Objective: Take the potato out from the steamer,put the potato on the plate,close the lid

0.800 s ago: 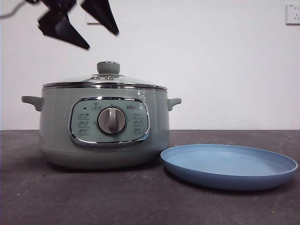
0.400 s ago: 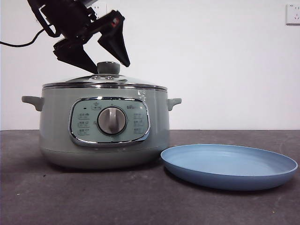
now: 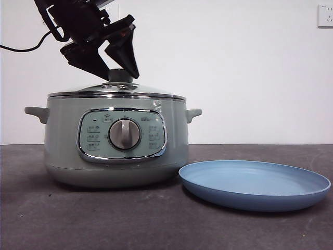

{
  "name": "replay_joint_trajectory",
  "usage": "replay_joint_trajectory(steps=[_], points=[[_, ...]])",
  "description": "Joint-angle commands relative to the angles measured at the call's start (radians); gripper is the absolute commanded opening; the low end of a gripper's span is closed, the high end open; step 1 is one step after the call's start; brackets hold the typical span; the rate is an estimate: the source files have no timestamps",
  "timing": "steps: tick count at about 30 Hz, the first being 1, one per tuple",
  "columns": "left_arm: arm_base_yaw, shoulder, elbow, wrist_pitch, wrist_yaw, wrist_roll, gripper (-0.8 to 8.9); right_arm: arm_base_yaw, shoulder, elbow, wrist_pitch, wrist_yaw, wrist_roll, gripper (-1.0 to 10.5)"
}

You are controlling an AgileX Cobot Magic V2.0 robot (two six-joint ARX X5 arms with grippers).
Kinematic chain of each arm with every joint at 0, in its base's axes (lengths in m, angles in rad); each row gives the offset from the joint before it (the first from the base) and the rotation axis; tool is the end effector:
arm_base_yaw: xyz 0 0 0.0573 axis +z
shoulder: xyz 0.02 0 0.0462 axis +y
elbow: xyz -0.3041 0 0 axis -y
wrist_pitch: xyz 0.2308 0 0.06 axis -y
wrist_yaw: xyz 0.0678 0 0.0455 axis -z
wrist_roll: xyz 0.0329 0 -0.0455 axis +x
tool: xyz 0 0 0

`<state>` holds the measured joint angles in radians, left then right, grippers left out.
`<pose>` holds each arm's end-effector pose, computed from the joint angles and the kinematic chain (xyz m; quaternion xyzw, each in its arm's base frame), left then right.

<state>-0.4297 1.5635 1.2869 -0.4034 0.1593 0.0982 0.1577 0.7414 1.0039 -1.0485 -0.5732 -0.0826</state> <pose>0.3016 -0.1440 0.3392 0.0892 0.3166 -0.2895 0.8989 0.0668 0.0287 0.3592 0.0433 0.3608 0.3453 0.8653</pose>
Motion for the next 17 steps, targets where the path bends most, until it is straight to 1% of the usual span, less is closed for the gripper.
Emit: replay_joint_trajectory(steps=[1, 11, 17], points=[[-0.004, 0.005, -0.002, -0.008, -0.002, 0.010, -0.13, 0.003, 0.000, 0.001, 0.004, 0.003, 0.006, 6.3], [-0.004, -0.008, -0.002, -0.009, 0.002, -0.004, -0.09, 0.003, 0.000, 0.001, 0.004, 0.002, 0.006, 6.3], [0.001, -0.069, -0.002, -0.010, -0.001, -0.019, -0.09, 0.003, 0.006, 0.001, 0.006, 0.002, 0.008, 6.3]])
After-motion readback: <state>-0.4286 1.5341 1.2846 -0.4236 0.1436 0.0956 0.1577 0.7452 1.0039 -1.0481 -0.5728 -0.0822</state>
